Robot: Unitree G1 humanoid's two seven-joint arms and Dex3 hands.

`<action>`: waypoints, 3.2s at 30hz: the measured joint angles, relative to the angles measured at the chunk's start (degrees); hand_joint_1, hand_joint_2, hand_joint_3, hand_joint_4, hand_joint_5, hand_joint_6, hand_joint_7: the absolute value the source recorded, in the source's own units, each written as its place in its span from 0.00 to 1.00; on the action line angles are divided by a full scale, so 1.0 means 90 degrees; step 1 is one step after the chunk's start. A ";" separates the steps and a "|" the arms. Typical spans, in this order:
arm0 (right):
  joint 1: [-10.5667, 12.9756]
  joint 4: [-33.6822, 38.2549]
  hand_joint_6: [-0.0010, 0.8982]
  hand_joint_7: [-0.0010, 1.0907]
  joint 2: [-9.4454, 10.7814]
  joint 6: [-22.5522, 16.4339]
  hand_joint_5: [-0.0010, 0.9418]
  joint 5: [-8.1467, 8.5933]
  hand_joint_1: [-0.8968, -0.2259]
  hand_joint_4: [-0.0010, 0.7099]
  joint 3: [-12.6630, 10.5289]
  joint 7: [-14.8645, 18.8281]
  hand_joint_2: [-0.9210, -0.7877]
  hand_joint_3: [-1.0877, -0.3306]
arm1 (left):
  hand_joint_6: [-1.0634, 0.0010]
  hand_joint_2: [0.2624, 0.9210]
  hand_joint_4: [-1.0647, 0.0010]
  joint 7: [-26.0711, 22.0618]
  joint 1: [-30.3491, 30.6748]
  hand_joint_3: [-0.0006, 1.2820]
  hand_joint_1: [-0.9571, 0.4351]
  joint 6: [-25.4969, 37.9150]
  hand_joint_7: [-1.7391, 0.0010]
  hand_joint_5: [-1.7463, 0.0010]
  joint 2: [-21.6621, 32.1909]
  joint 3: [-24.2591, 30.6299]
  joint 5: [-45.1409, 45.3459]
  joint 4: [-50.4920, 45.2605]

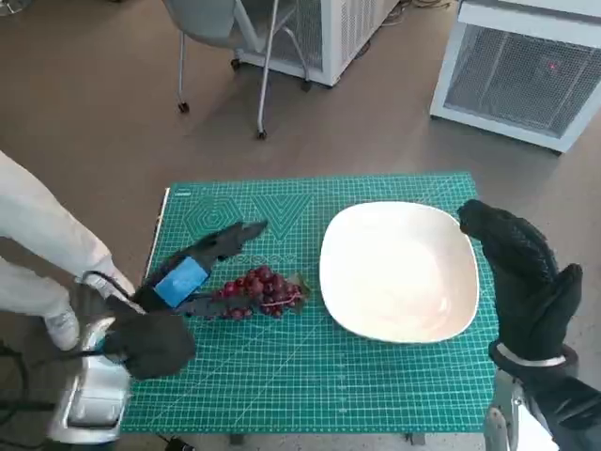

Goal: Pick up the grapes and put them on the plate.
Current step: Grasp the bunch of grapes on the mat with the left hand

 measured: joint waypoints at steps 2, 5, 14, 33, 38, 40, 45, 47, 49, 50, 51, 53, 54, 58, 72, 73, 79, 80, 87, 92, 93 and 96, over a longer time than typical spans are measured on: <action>-0.0003 0.0000 0.14 0.52 0.0001 0.0007 0.00 0.0000 0.55 0.66 0.0002 0.0000 0.00 0.71 | 0.70 0.73 0.91 -0.0008 -0.0027 0.00 0.63 0.0292 0.99 1.00 -0.0002 -0.0200 0.0265 -0.0069; -0.0004 -0.0001 0.14 0.51 0.0001 0.0024 0.00 0.0001 0.55 0.66 0.0005 0.0000 0.00 0.71 | 0.70 0.73 0.90 -0.0012 -0.0084 0.00 0.64 0.0613 0.99 1.00 -0.0017 -0.0505 0.0615 -0.0083; 0.0001 -0.0020 0.15 0.51 -0.0002 0.0050 0.00 0.0017 0.56 0.66 -0.0001 0.0002 0.00 0.71 | 0.68 0.74 0.87 0.0066 -0.0523 0.00 0.67 0.1065 0.99 1.00 -0.0134 -0.1280 0.1500 0.0238; 0.0081 -0.0172 0.15 0.51 -0.0010 0.0174 0.00 0.0064 0.55 0.66 -0.0043 0.0006 0.00 0.71 | 0.67 0.78 0.84 0.0243 -0.1288 0.01 0.69 0.1312 1.00 1.00 -0.0564 -0.2055 0.2092 0.1637; 0.0096 -0.0179 0.15 0.52 -0.0008 0.0174 0.00 0.0048 0.56 0.66 -0.0045 0.0005 0.00 0.71 | 0.67 0.78 0.83 0.0383 -0.1550 0.01 0.68 0.1324 1.00 0.99 -0.0670 -0.2199 0.2211 0.2121; 0.0102 -0.0182 0.15 0.52 -0.0008 0.0172 0.00 0.0037 0.56 0.66 -0.0047 0.0004 0.00 0.71 | 0.68 0.79 0.83 0.0440 -0.1658 0.01 0.68 0.1333 1.00 0.99 -0.0716 -0.2256 0.2243 0.2333; 0.0108 -0.0180 0.15 0.52 -0.0007 0.0164 0.00 0.0026 0.56 0.66 -0.0050 0.0004 0.00 0.71 | 0.68 0.80 0.82 0.0555 -0.1943 0.01 0.67 0.1380 1.00 0.99 -0.0864 -0.2420 0.2283 0.2942; 0.0109 -0.0177 0.14 0.52 -0.0008 0.0160 0.00 0.0027 0.56 0.66 -0.0056 0.0004 0.00 0.71 | 0.68 0.80 0.82 0.0590 -0.2069 0.01 0.67 0.1404 1.00 1.00 -0.0933 -0.2491 0.2311 0.3229; 0.0111 -0.0174 0.14 0.52 -0.0010 0.0157 0.00 0.0028 0.56 0.66 -0.0063 0.0004 0.00 0.71 | 0.68 0.81 0.82 0.0640 -0.2212 0.01 0.67 0.1424 1.00 1.00 -0.1018 -0.2560 0.2345 0.3557; 0.0112 -0.0173 0.14 0.52 -0.0011 0.0156 0.00 0.0029 0.56 0.66 -0.0066 0.0004 0.00 0.71 | 0.69 0.81 0.82 0.0674 -0.2285 0.01 0.67 0.1430 1.00 1.00 -0.1062 -0.2592 0.2357 0.3730; 0.0114 -0.0172 0.14 0.52 -0.0011 0.0155 0.00 0.0029 0.57 0.66 -0.0068 0.0005 0.00 0.71 | 0.69 0.81 0.82 0.0714 -0.2364 0.01 0.67 0.1429 1.00 1.00 -0.1111 -0.2623 0.2365 0.3919; 0.0116 -0.0170 0.14 0.52 -0.0011 0.0154 0.00 0.0031 0.57 0.66 -0.0069 0.0005 0.00 0.71 | 0.69 0.81 0.81 0.0808 -0.2524 0.01 0.67 0.1406 1.00 1.00 -0.1209 -0.2675 0.2369 0.4329; 0.0117 -0.0169 0.14 0.52 -0.0011 0.0154 0.00 0.0032 0.57 0.66 -0.0070 0.0005 0.00 0.71 | 0.69 0.82 0.81 0.0858 -0.2609 0.01 0.67 0.1387 1.00 1.00 -0.1259 -0.2697 0.2370 0.4548; 0.0122 -0.0167 0.14 0.52 -0.0012 0.0157 0.00 0.0034 0.57 0.66 -0.0078 0.0005 0.00 0.71 | 0.68 0.82 0.79 0.1057 -0.3004 0.01 0.67 0.1249 1.00 0.99 -0.1419 -0.2777 0.2366 0.5361; 0.0145 -0.0207 0.14 0.52 -0.0016 0.0222 0.00 0.0046 0.55 0.65 -0.0107 0.0005 0.00 0.71 | 0.63 0.85 0.69 0.1410 -0.3836 0.01 0.68 0.0781 0.99 0.97 -0.1776 -0.2936 0.2319 0.7092; 0.0146 -0.0209 0.14 0.52 -0.0017 0.0223 0.00 0.0045 0.55 0.65 -0.0110 0.0005 0.00 0.71 | 0.63 0.85 0.68 0.1417 -0.3853 0.01 0.68 0.0765 0.99 0.97 -0.1782 -0.2939 0.2310 0.7133; 0.0148 -0.0210 0.14 0.52 -0.0019 0.0223 0.00 0.0036 0.55 0.65 -0.0117 0.0004 0.00 0.71 | 0.64 0.86 0.62 0.1421 -0.3883 0.01 0.69 0.0693 1.00 0.95 -0.1773 -0.2943 0.2227 0.7199; 0.0148 -0.0210 0.14 0.52 -0.0019 0.0223 0.00 0.0035 0.55 0.65 -0.0117 0.0004 0.00 0.71 | 0.64 0.86 0.63 0.1422 -0.3882 0.01 0.71 0.0678 1.00 0.90 -0.1767 -0.2937 0.2210 0.7199; 0.0147 -0.0209 0.14 0.52 -0.0018 0.0223 0.00 0.0030 0.55 0.65 -0.0114 0.0003 0.00 0.71 | 0.56 0.89 0.84 0.1625 -0.3808 0.08 0.81 0.0490 0.99 0.24 -0.1693 -0.2789 0.1939 0.7165; 0.0146 -0.0206 0.14 0.52 -0.0017 0.0223 0.00 0.0024 0.55 0.65 -0.0111 0.0003 0.00 0.71 | 0.37 0.74 0.65 0.1992 -0.3752 0.44 0.92 0.0321 0.92 0.10 -0.1657 -0.2840 0.1945 0.7187; 0.0145 -0.0204 0.14 0.52 -0.0016 0.0223 0.00 0.0023 0.55 0.65 -0.0111 0.0003 0.00 0.71 | 0.38 0.76 0.63 0.2078 -0.3743 0.43 0.89 0.0308 0.83 0.11 -0.1653 -0.2882 0.1978 0.7193; 0.0144 -0.0200 0.14 0.52 -0.0016 0.0223 0.00 0.0022 0.55 0.65 -0.0109 0.0003 0.00 0.71 | 0.43 0.91 0.61 0.2322 -0.3712 0.28 0.77 0.0305 0.52 0.11 -0.1641 -0.3051 0.2137 0.7186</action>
